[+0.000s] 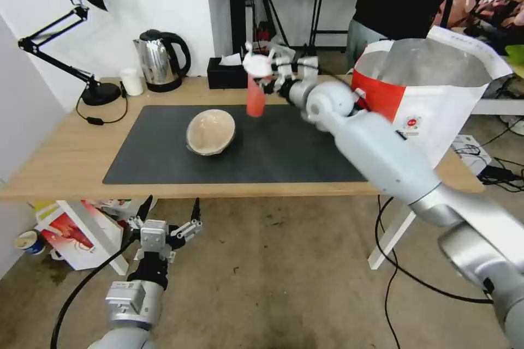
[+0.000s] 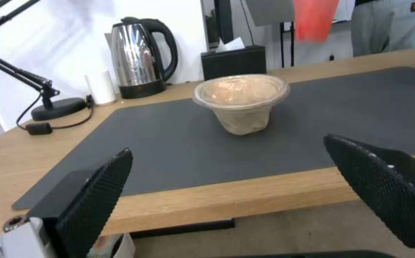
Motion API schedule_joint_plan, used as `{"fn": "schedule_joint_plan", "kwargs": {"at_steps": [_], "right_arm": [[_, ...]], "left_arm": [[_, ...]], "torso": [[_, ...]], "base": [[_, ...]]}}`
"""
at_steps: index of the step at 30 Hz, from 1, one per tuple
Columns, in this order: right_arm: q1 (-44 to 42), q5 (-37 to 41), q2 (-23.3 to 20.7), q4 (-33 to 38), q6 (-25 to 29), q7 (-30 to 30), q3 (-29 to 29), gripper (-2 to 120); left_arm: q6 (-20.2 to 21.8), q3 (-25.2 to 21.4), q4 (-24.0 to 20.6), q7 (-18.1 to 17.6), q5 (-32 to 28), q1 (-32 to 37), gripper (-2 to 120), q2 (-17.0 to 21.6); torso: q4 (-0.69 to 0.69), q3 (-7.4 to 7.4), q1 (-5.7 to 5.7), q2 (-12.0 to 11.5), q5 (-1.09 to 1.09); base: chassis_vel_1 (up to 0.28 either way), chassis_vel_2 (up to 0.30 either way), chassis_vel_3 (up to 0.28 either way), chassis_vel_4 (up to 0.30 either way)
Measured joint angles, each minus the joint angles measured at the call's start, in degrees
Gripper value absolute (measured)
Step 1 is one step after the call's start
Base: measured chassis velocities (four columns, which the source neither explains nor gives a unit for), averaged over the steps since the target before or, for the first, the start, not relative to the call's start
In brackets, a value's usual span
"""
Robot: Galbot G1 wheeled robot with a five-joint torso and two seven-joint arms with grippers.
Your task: Pick up the trash from the table and place it into the takeout bag.
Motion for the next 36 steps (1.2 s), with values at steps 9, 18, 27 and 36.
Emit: {"fn": "schedule_joint_plan", "kwargs": {"at_steps": [9, 18, 27, 36], "right_arm": [[4.9, 3.6, -7.2, 6.2, -1.9, 1.7, 2.4, 10], [10.6, 9.1, -16.4, 12.6, -4.3, 4.8, 4.1, 10], [12.9, 10.2, -23.0, 13.9, -8.2, 7.4, 4.4, 10], [7.5, 9.9, -26.8, 15.1, -9.3, 8.2, 6.9, 10]], "left_arm": [[0.0, 0.0, 0.0, 0.0, 0.0, 0.0, 100, 0.0], [0.0, 0.0, 0.0, 0.0, 0.0, 0.0, 100, 0.0], [0.0, 0.0, 0.0, 0.0, 0.0, 0.0, 100, 0.0], [0.0, 0.0, 0.0, 0.0, 0.0, 0.0, 100, 0.0]], "torso": [[0.0, 0.0, 0.0, 0.0, 0.0], [-0.01, -0.01, 0.0, 0.0, 0.0], [-0.01, -0.01, 0.0, 0.0, -0.01], [-0.01, -0.01, 0.0, 0.0, 0.0]], "base": [[0.0, 0.0, 0.0, 0.0], [0.0, 0.0, 0.0, 0.0], [0.0, 0.0, 0.0, 0.0], [0.0, 0.0, 0.0, 0.0]]}}
